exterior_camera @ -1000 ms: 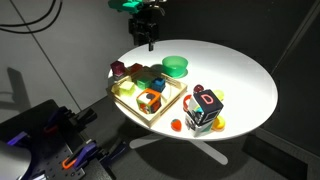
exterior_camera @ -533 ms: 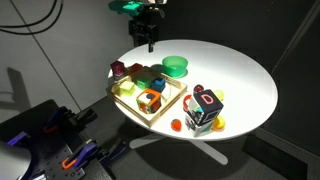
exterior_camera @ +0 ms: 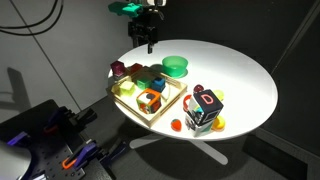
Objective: Put the pink block on the tray
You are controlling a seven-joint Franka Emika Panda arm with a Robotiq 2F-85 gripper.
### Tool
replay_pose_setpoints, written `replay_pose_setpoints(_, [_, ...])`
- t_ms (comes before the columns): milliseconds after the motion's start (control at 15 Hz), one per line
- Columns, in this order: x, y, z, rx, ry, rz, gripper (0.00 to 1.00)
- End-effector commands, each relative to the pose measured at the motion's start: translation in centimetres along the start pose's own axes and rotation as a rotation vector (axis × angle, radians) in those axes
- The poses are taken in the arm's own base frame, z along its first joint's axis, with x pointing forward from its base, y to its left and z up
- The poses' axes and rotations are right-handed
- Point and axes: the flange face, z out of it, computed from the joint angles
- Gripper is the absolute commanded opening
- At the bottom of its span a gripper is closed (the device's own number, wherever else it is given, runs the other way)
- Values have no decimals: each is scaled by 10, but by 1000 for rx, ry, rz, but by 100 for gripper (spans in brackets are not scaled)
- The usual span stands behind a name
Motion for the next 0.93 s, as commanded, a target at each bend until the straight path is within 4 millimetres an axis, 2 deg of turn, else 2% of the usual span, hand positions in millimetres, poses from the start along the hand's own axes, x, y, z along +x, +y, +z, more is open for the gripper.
replay_pose_setpoints(0, [5,-16,8,-13,-13,-29,100])
replay_pose_setpoints(467, [11,-59,40,-61,-46,-102,100])
replay_pose_setpoints(867, [23,-103,66,-107,6,-151,100])
